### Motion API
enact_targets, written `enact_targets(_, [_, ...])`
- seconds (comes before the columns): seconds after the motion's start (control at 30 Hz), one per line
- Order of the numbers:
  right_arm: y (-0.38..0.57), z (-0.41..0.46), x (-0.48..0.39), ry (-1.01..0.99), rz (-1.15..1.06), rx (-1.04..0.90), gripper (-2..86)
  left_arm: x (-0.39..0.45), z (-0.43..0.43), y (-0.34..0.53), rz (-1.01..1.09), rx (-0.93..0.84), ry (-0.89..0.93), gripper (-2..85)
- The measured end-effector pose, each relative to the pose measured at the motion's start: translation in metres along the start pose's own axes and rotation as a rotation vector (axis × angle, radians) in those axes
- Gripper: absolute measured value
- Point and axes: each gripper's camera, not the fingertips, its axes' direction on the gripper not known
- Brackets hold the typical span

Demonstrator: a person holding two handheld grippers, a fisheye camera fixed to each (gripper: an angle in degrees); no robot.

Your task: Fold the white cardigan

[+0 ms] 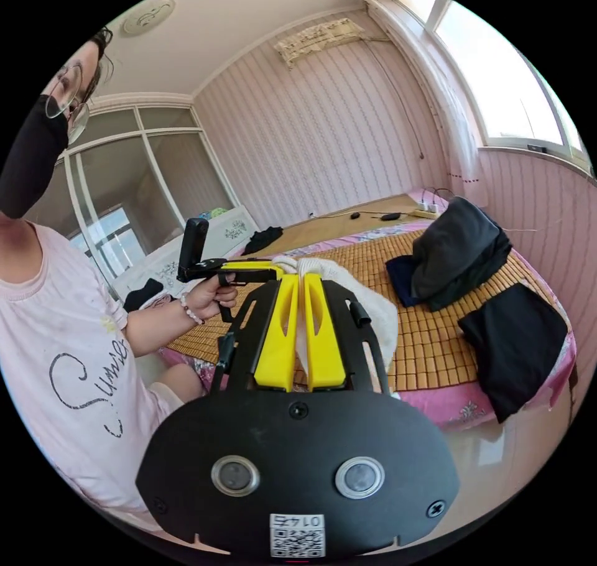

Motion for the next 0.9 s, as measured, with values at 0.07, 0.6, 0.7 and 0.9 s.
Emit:
enact_targets(0.07, [-0.004, 0.024, -0.022, -0.096, -0.014, -0.018, 0.6, -0.017, -0.061, 0.013, -0.035, -0.008, -0.103, 0.4])
enact_targets(0.6, [0.128, 0.217, -0.059, -0.003, 0.270, -0.574, 1.1, -0.225, -0.240, 0.034, -0.470, -0.192, -0.308, 6.1])
enact_targets(0.7, [0.149, 0.246, -0.060, 0.151, 0.230, -0.670, 1.6, -0.214, -0.259, 0.082, -0.437, -0.203, -0.297, 6.0])
enact_targets(0.9, [0.134, 0.350, -0.114, 0.141, -0.101, -0.743, 7.0, -0.204, -0.261, 0.165, -0.510, -0.374, -0.230, 7.9])
